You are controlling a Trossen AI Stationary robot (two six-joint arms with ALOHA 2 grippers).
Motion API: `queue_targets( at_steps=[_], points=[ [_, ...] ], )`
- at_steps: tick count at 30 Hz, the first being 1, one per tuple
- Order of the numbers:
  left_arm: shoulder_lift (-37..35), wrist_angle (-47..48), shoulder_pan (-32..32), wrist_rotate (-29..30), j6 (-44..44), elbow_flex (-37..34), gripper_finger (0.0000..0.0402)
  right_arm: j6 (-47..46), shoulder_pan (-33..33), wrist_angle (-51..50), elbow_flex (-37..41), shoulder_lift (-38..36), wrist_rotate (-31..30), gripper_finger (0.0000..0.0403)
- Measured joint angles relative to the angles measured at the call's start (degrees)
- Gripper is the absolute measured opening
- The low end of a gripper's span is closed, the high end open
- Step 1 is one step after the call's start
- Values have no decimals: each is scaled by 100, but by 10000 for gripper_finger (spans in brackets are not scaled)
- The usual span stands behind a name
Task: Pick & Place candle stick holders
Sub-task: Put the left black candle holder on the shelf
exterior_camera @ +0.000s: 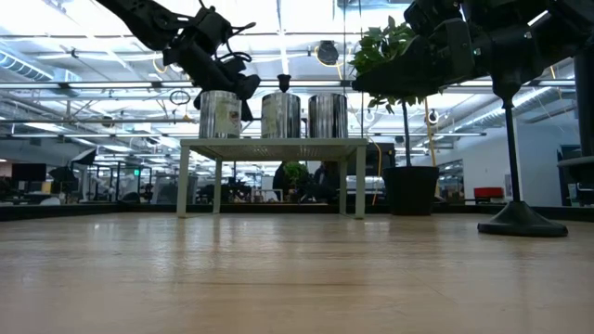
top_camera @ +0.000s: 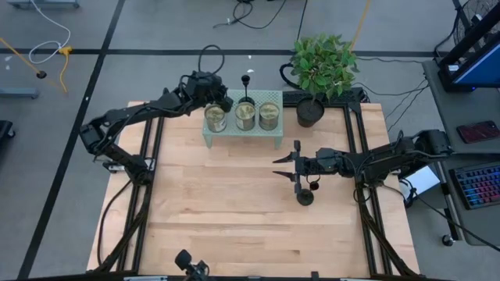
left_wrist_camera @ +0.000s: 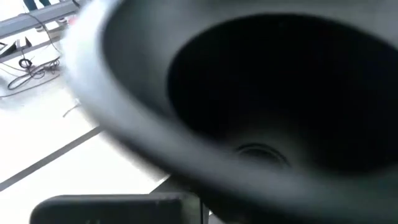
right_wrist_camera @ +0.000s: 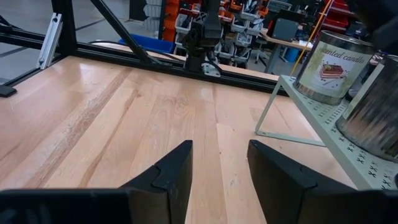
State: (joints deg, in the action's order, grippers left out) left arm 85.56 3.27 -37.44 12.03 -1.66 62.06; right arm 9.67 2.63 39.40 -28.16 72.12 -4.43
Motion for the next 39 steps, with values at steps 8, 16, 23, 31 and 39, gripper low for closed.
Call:
queue_targets(
  at_steps=[8,16,23,31,39],
  points=[
    [0,-39,89,-5,170,0,72,0,0,0,0,0,0,146],
    [-2,-48,88,2,290,0,129,0,0,-2,0,0,0,146],
    [-42,-15,88,0,294,0,188,0,-2,-2,0,0,0,146],
    [-659,132,199,-28,302,2,202,0,-2,-2,0,0,0,146],
    [-1437,387,397,-408,304,2,202,2,0,-2,0,0,0,146]
  ],
)
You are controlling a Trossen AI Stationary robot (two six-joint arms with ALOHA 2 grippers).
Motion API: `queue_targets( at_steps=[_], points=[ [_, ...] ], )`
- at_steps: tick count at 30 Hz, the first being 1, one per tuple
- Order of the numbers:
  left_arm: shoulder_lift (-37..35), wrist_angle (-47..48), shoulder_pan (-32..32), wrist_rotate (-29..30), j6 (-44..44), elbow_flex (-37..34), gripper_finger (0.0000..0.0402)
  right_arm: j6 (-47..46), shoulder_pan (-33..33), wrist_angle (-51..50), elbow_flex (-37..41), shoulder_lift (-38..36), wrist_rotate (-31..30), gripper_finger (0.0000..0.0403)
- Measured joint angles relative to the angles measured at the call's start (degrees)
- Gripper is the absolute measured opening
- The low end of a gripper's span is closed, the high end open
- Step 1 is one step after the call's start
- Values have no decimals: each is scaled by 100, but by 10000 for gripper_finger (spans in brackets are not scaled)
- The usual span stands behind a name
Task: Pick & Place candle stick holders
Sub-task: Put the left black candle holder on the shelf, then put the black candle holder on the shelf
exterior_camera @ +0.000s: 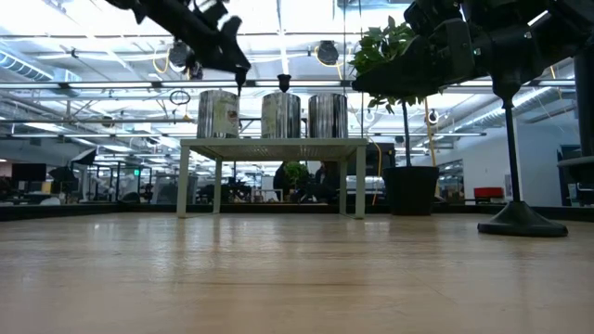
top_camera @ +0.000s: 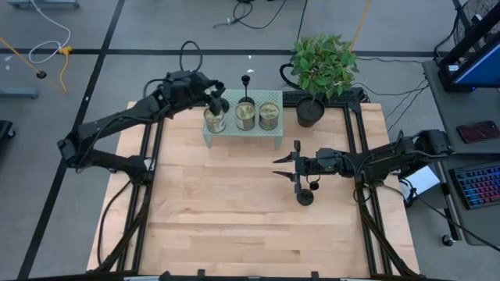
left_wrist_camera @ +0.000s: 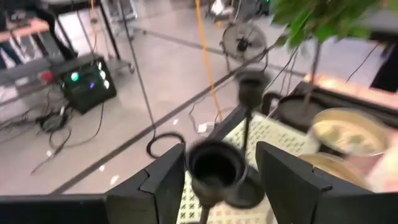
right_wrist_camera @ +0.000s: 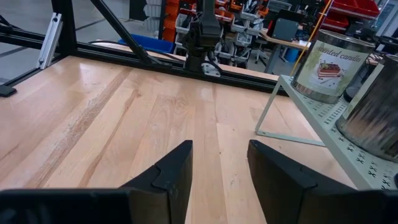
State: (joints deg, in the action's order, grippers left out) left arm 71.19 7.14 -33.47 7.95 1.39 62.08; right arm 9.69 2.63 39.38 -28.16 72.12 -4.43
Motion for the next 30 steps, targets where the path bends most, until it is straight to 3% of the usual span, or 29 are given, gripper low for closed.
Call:
queue_targets(
  at_steps=[14,17,24,30],
  points=[
    [-1052,336,66,254,136,1,202,305,11,-113,-1,-130,2,146],
    [-1206,612,116,123,138,1,202,362,11,-623,0,-463,10,146],
    [-1440,1204,339,-781,112,2,202,177,91,-2496,0,-1734,34,149],
    [-1455,1320,477,-790,112,2,202,163,265,-2969,0,-2536,789,182]
  ],
)
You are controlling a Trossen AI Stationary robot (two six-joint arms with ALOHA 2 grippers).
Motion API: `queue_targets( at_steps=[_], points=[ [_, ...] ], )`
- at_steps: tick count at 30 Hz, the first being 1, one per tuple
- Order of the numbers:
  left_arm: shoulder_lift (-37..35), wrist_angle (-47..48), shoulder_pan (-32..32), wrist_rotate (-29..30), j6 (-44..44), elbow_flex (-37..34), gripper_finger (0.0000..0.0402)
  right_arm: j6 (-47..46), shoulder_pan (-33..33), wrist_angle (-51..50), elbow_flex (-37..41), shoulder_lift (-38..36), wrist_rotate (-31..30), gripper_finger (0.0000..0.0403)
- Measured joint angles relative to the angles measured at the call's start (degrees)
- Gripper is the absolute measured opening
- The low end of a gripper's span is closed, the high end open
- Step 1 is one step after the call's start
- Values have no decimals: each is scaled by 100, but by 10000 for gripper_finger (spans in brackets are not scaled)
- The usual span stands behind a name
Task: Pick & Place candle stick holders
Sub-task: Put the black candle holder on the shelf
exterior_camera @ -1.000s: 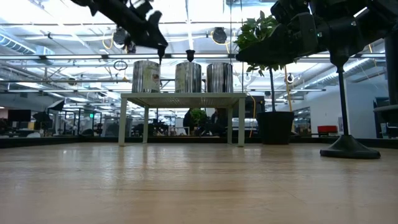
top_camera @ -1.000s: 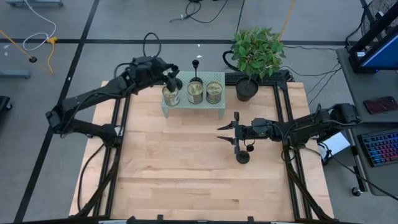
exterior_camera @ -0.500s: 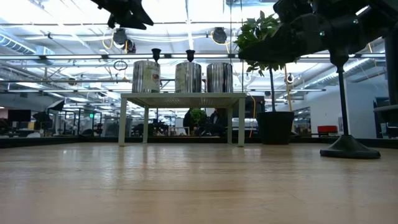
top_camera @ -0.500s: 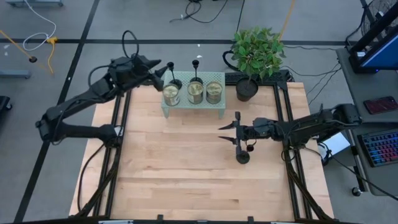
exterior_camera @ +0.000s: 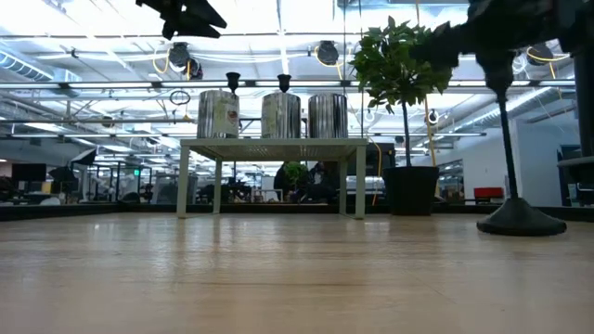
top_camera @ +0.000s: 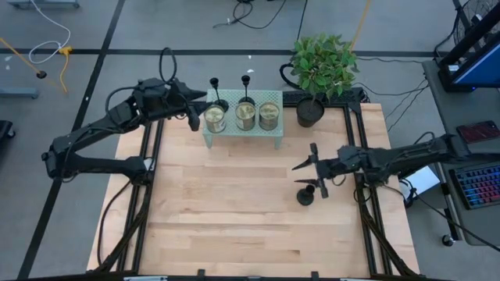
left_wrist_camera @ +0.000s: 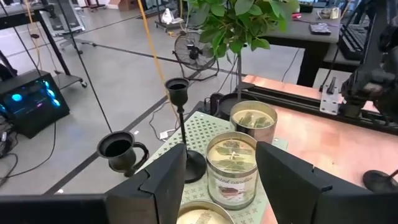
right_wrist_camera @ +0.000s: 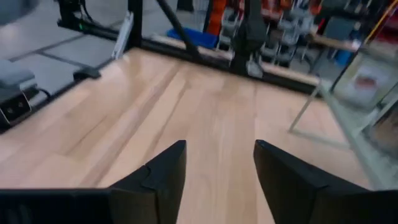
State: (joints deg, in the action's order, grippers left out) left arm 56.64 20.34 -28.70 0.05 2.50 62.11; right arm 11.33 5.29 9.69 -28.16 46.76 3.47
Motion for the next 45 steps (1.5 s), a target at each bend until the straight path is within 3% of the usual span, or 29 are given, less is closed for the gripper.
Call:
queue_targets(
  at_steps=[5,11,16,23,30,45],
  points=[
    [0,12,45,-2,-26,0,202,115,148,-455,-2,-510,6,219],
    [0,97,43,0,0,0,202,-669,511,-1306,32,-682,555,237],
    [0,94,39,2,-16,0,202,-720,824,-1075,317,-668,528,233],
    [0,93,40,2,-47,0,202,-677,827,204,1103,-723,469,232],
    [0,83,43,2,-44,0,202,-316,825,640,1387,-1071,-49,235],
    [2,89,45,2,-42,0,202,-820,828,-195,1399,-1313,-126,209]
  ],
)
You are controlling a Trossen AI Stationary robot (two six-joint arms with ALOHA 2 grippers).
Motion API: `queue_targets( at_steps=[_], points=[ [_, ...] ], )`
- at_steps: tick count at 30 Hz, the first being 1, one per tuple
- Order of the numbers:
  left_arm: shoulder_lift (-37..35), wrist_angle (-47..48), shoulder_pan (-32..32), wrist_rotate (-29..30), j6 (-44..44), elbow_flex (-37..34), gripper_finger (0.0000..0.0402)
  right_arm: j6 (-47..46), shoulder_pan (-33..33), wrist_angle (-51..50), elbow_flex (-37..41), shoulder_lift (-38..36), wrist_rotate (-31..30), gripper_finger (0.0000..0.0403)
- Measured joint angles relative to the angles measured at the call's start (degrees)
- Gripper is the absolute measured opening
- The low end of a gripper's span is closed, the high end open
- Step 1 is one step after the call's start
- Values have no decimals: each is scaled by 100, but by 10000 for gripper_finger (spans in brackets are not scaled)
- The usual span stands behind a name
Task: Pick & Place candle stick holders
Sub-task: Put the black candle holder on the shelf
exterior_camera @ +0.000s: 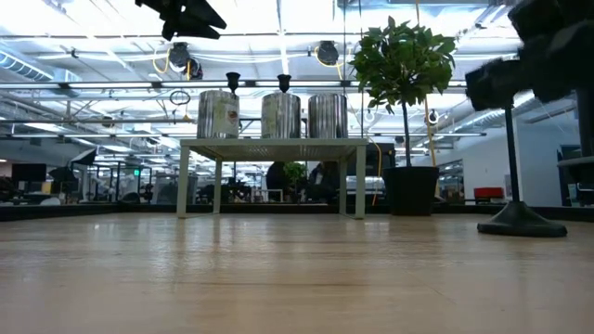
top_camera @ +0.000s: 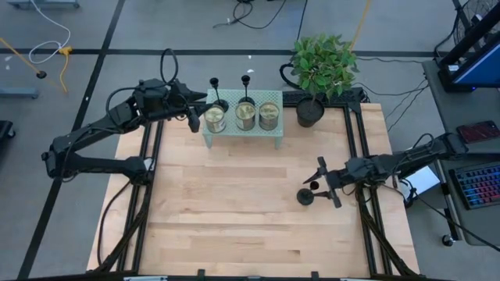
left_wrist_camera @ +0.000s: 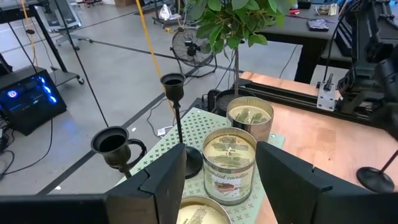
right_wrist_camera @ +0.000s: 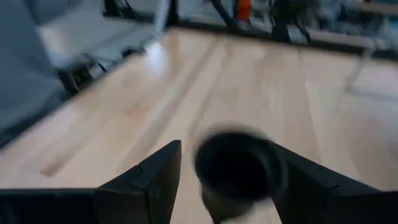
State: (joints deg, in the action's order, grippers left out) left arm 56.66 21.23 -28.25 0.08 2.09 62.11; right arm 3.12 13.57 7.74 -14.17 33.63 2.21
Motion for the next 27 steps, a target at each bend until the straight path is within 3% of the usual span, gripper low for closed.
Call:
queue_targets(
  at_steps=[6,15,19,22,27],
  points=[
    [0,-2,0,-2,0,0,202,-155,0,-283,2,16,-511,186],
    [0,-2,0,0,0,0,202,-111,0,-238,2,20,-516,89],
    [0,-4,0,0,0,0,202,87,-3,-133,2,22,-541,84],
    [0,-8,0,0,0,0,202,132,-21,376,2,30,-734,84],
    [0,-136,0,0,0,0,202,794,-192,2261,2,262,-1219,96]
  ],
)
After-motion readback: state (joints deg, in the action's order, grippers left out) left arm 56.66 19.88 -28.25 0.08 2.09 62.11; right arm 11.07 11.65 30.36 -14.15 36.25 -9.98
